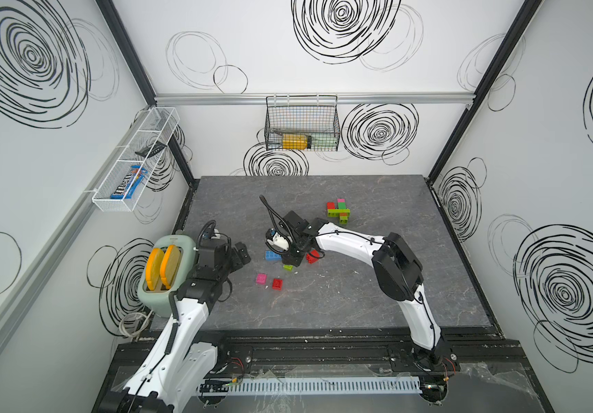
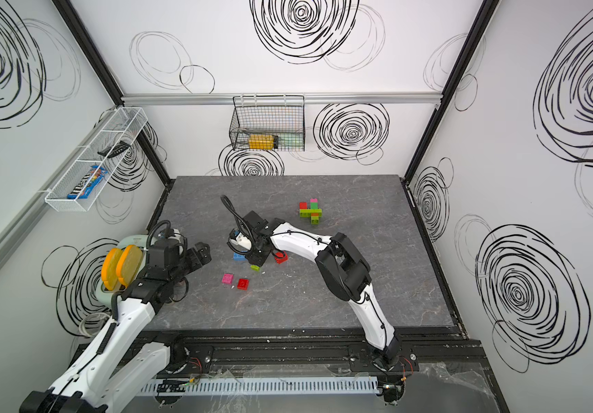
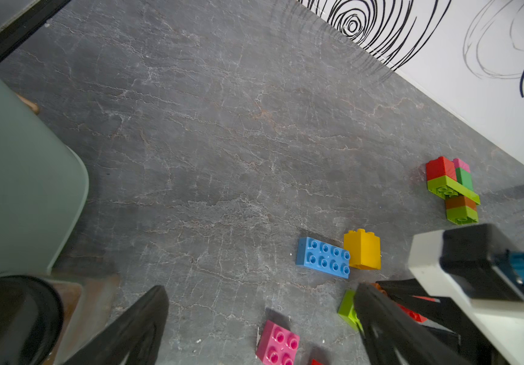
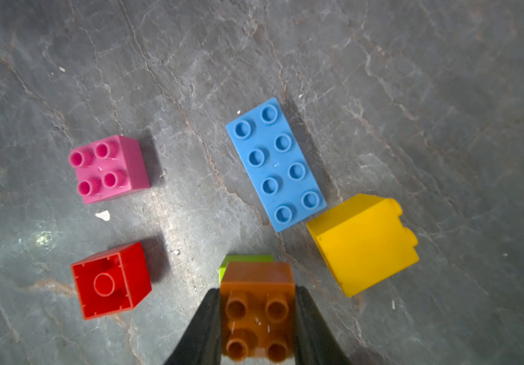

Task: Assemble the number 4 with lego
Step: Move the lego brick at the center of the board.

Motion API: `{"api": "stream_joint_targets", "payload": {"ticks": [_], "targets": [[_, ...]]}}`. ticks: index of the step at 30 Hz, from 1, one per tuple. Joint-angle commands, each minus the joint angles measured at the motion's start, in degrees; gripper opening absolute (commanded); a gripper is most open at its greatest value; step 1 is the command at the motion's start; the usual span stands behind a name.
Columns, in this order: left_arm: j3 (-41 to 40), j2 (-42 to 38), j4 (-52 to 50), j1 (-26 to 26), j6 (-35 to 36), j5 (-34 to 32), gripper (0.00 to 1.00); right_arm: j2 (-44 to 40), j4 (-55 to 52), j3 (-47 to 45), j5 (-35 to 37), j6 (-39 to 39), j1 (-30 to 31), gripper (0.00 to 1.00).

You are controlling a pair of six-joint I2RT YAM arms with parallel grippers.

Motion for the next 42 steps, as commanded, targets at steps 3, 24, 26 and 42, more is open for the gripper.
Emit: {"api": "stream_joint_targets", "payload": {"ticks": [3,24,26,42], "targets": [[1.0,0.3,0.1,0.6,-0.9,-0.4,0.96,1.9,-3.9,0.6,-0.1,1.2,0.6,0.0],[1.2,0.7,-0.1,0.6,-1.0,0.2,0.96,5.4,-6.9,-6.8,2.0,4.2,2.0,0.0],[1.5,0.9,-0.3,0.6,-0.9,0.2,0.96,6.9,-8.7,-7.9,3.4,2.9,2.2,0.0],[1.7,2.4,0.0,0.6,-0.6,2.0,0.96,5.0,-10.7,-12.9,0.9,2.1,2.0,0.0]]}}
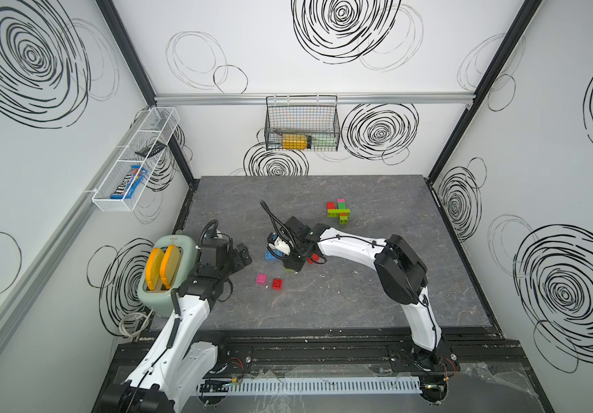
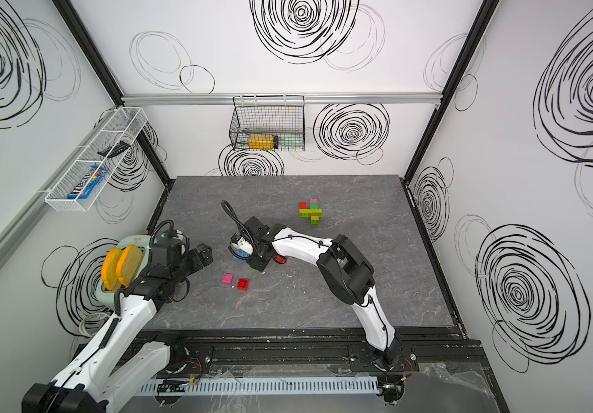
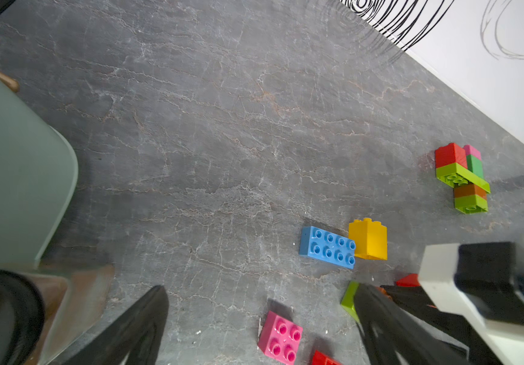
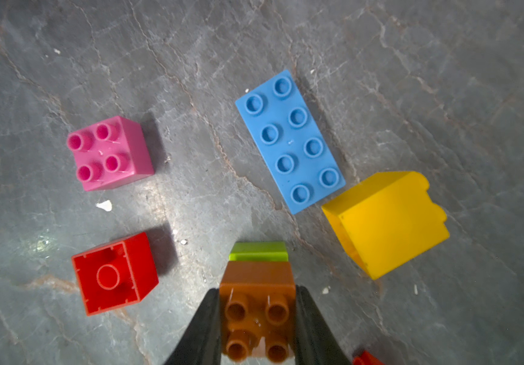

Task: Assemble the number 4 with lego
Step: Move the lego brick at the center of the board.

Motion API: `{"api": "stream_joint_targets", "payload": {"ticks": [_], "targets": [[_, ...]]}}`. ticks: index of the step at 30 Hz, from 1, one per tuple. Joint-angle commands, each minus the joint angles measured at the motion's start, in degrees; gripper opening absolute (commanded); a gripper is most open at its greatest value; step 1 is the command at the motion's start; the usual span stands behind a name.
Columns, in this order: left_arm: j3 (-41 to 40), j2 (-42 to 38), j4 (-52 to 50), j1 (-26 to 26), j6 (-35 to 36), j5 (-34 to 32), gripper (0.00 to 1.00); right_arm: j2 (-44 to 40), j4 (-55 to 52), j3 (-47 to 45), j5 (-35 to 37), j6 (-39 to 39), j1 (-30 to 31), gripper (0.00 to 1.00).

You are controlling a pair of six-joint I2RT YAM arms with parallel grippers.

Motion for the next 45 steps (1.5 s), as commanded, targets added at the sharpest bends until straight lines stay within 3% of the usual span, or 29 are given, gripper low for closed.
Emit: {"api": "stream_joint_targets", "payload": {"ticks": [1,8,17,20,24,28,33,36,40,43,45], "targets": [[1.6,0.2,0.8,0.5,-0.5,0.8,0.96,8.5,-13.9,-5.6,-0.1,0.3,0.7,0.0],[1.8,1.1,1.4,0.5,0.1,3.4,0.96,17.8,-16.2,-1.5,0.3,2.0,1.9,0.0],[1.7,1.4,1.9,0.5,0.6,4.3,0.96,21.3,-20.1,0.5,1.1,2.1,2.1,0.0],[1.6,1.3,2.7,0.5,1.5,6.2,0.96,15.8,-17.1,-2.6,0.9,4.4,2.1,0.0],[1.1,1.9,3.4,-0.7,1.9,6.8,0.96,2.4,-12.6,-9.5,-0.2,10.4,2.2,0.0],[2.0,4.1,2.7,-6.4,3.2,4.7,0.96,-8.5,-6.1,-22.3,1.3,20.3,1.5,0.0],[3.6,7.6,0.5,-18.2,4.8,-2.5,0.96,-21.4,6.9,-38.1,0.2,35.5,-5.4,0.0],[3.9,9.7,-0.9,-25.1,4.6,-6.7,0.96,-25.8,7.8,-41.2,4.6,40.8,-7.9,0.0],[4.2,12.1,-2.7,-30.5,3.6,-9.1,0.96,-28.4,7.7,-43.0,10.1,45.8,-8.9,0.01],[3.9,13.3,-2.4,-32.0,3.0,-7.7,0.96,-28.0,7.8,-42.1,9.8,47.7,-9.3,0.15],[3.6,14.2,-1.8,-32.4,2.8,-6.7,0.96,-27.1,8.5,-40.8,8.1,48.0,-9.1,0.32]]}}
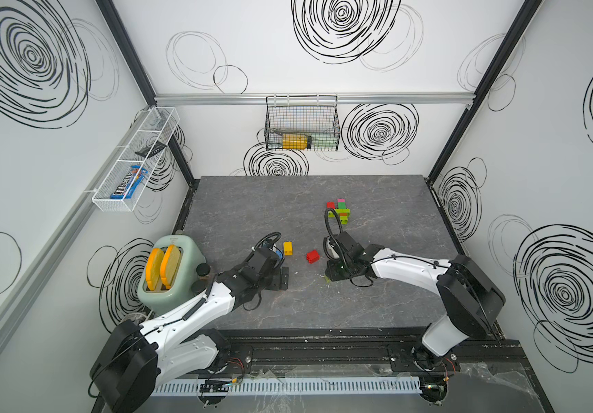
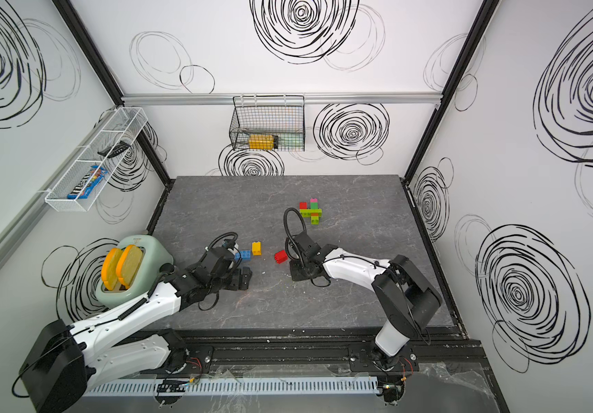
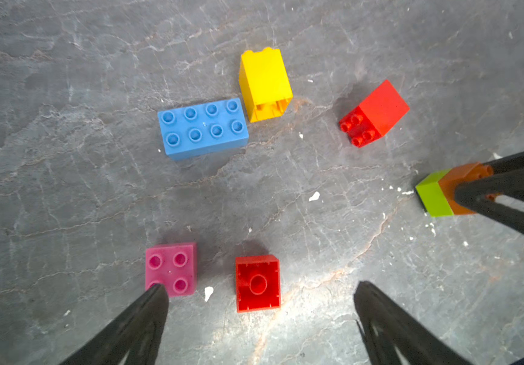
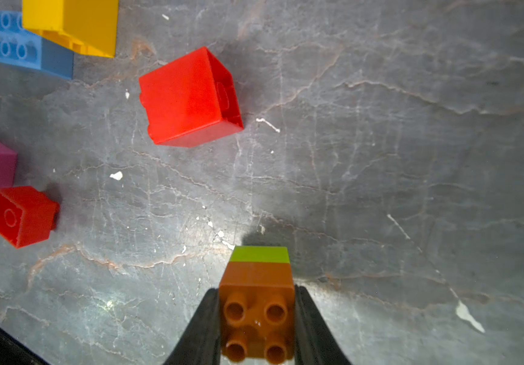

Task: Assemble the number 4 with lego
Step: Move the lego brick at the center of the board, then pick up the lego brick from the center of the board.

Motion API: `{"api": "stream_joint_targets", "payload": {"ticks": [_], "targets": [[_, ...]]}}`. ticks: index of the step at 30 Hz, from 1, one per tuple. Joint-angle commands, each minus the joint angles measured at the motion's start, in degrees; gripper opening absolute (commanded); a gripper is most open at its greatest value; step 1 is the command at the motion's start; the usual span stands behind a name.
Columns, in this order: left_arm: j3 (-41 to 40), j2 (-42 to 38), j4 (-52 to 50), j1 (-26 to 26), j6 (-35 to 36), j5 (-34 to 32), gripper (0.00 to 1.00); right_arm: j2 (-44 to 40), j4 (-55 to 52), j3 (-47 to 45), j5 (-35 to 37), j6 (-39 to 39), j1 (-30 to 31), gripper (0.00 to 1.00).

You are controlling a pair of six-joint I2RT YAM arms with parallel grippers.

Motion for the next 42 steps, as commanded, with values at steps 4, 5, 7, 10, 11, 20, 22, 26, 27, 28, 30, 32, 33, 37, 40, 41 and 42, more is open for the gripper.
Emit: {"api": "stream_joint_targets", "payload": {"ticks": [4,5,7,10,11,20,22,26,27,28,30,32,33,37,40,41,42], "targets": [[0.8,2.7,0.0,-1.2,-0.9,0.1,0.96,1.2,-1.9,-0.1,-0.6,4.9,0.1,0.54],[0.6,3.0,0.1,-1.5,-0.9,0.4,0.96,0.1,-1.4,-0.1,-0.5,4.7,0.3,0.6],[0.4,3.5,0.1,-2.1,-1.1,0.2,0.96,-1.9,-0.3,-0.2,-1.3,4.2,0.3,0.69],[-0.2,4.6,0.6,-2.5,-1.4,0.7,0.96,-4.5,0.8,-0.8,-2.3,3.6,0.2,0.76],[-0.3,5.0,1.1,-2.5,-1.6,1.2,0.96,-5.3,1.6,-1.4,-3.1,3.2,0.1,0.77],[-0.9,9.2,3.3,-2.8,-3.4,2.5,0.97,-4.0,1.8,-3.3,-6.4,0.5,-0.7,0.85],[-0.8,10.0,3.7,-2.9,-3.0,3.6,0.95,-3.5,3.4,-3.3,-11.2,-1.5,-0.7,0.85],[-0.6,11.2,4.0,-3.0,-2.9,3.6,0.87,-5.1,5.9,-3.7,-15.6,-3.3,-0.3,0.84],[-0.6,11.5,4.2,-3.1,-3.0,3.2,0.86,-5.7,6.3,-4.0,-15.6,-3.4,-0.4,0.84],[-0.6,11.7,4.2,-3.1,-3.0,2.8,0.86,-6.1,6.1,-4.1,-14.8,-3.3,-0.6,0.84],[-0.3,12.4,4.1,-3.5,-2.8,0.7,0.86,-6.9,5.3,-4.4,-12.0,-2.7,-1.1,0.84],[0.1,13.3,4.0,-3.7,-2.5,-1.3,0.84,-7.8,4.8,-4.8,-9.3,-1.9,-1.8,0.92],[0.3,13.8,4.1,-3.8,-2.4,-2.0,0.83,-8.6,4.9,-5.2,-8.1,-1.5,-2.2,0.99],[0.8,16.3,5.5,-3.9,-2.5,-2.1,0.76,-12.9,7.0,-7.6,-4.2,0.2,-4.0,0.97],[1.7,18.4,5.4,-4.2,-2.2,-2.5,0.67,-17.0,9.6,-10.3,-0.8,3.7,-5.4,0.97],[1.8,18.9,5.5,-4.2,-2.1,-2.5,0.64,-18.2,10.7,-11.4,-0.3,4.2,-5.8,0.97],[2.0,19.1,5.5,-4.3,-2.1,-2.4,0.6,-19.6,11.5,-12.4,0.7,5.0,-6.1,0.97]]}}
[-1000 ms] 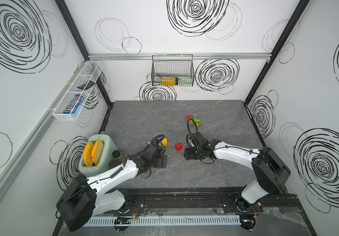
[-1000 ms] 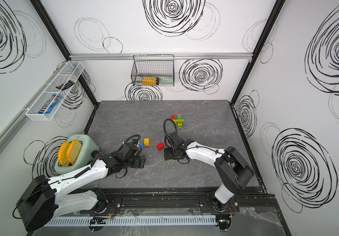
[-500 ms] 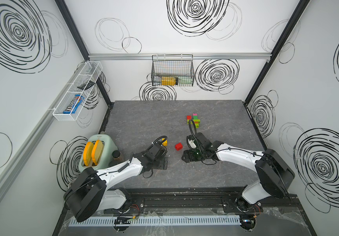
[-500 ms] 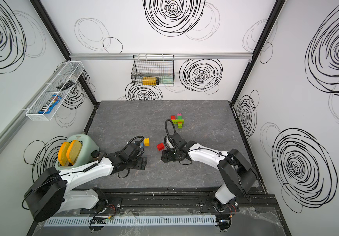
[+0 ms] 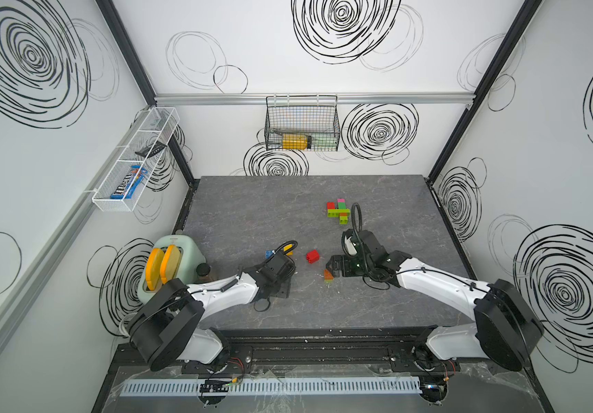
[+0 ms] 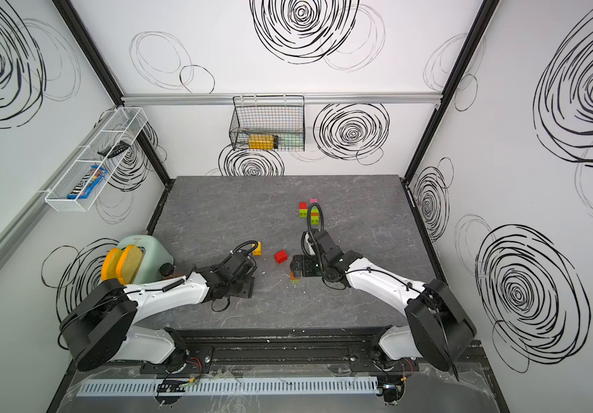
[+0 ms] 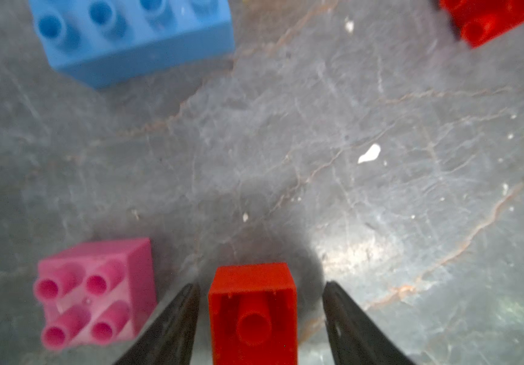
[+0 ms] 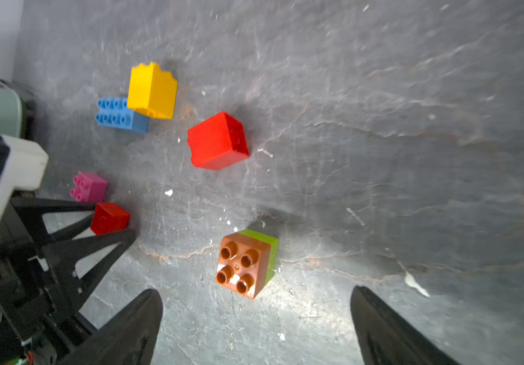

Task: Assemble the number 4 with lego
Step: Pick up the lego brick from the center of the board.

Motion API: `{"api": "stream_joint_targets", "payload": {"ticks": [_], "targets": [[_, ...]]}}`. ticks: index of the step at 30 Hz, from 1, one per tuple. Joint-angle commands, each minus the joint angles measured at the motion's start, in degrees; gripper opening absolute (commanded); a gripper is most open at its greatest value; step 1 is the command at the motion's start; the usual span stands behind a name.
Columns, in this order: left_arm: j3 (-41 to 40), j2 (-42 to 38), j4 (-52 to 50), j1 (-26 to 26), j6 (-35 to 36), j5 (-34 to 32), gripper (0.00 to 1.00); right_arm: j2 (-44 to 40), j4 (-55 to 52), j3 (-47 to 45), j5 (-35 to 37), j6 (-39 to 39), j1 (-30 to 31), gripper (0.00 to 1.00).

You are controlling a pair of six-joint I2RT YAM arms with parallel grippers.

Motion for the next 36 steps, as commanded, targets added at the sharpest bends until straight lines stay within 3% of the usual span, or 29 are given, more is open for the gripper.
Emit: {"api": "stream_joint_targets", "payload": {"ticks": [1,8,12,18,22,26,36], "targets": [[1.3,1.5,1.5,-0.4,-0.2,-1.0,0.57,-4.2,3.9,-2.9,5.4,4.3,-1.2,0.98],[1.1,2.8,2.0,-0.8,-0.2,-0.8,0.46,-8.1,4.8,-6.2,7.6,3.4,-3.4,0.97],[1.0,2.3,1.7,-0.8,0.1,-0.8,0.38,-7.2,3.2,-6.2,1.1,1.5,-7.6,0.97],[2.0,0.0,2.9,-1.4,3.4,1.6,0.14,-6.5,7.2,-6.3,-7.0,0.5,-9.4,0.97],[5.1,-3.1,6.2,-6.4,10.4,-1.6,0.09,-4.3,11.6,-4.8,-18.4,-0.7,-9.4,0.98],[5.6,-6.8,15.4,-14.0,20.9,-7.1,0.05,-0.9,7.9,-0.3,-25.3,-2.3,-9.4,0.97],[-8.7,-15.2,52.2,-16.5,37.8,6.9,0.01,-1.9,6.2,0.7,-38.9,-8.4,-8.5,0.92]]}}
